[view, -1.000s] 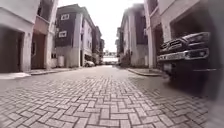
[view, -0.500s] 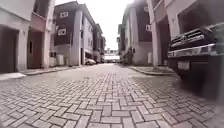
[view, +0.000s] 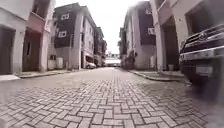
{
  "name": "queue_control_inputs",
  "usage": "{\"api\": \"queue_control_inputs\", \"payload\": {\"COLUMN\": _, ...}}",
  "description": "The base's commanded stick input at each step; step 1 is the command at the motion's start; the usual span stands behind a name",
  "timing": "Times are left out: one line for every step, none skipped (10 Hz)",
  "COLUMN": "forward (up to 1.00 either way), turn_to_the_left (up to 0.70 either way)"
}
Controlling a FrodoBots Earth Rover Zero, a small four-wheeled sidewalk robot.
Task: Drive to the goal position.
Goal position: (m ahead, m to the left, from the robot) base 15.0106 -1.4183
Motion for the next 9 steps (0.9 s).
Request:
{"api": "queue_control_inputs", "payload": {"forward": 1.00, "turn_to_the_left": 0.00}}
{"api": "queue_control_inputs", "payload": {"forward": 1.00, "turn_to_the_left": 0.00}}
{"api": "queue_control_inputs", "payload": {"forward": 1.00, "turn_to_the_left": 0.00}}
{"api": "queue_control_inputs", "payload": {"forward": 1.00, "turn_to_the_left": 0.00}}
{"api": "queue_control_inputs", "payload": {"forward": 1.00, "turn_to_the_left": 0.00}}
{"api": "queue_control_inputs", "payload": {"forward": 1.00, "turn_to_the_left": 0.00}}
{"api": "queue_control_inputs", "payload": {"forward": 1.00, "turn_to_the_left": 0.00}}
{"api": "queue_control_inputs", "payload": {"forward": 1.00, "turn_to_the_left": 0.00}}
{"api": "queue_control_inputs", "payload": {"forward": 1.00, "turn_to_the_left": 0.00}}
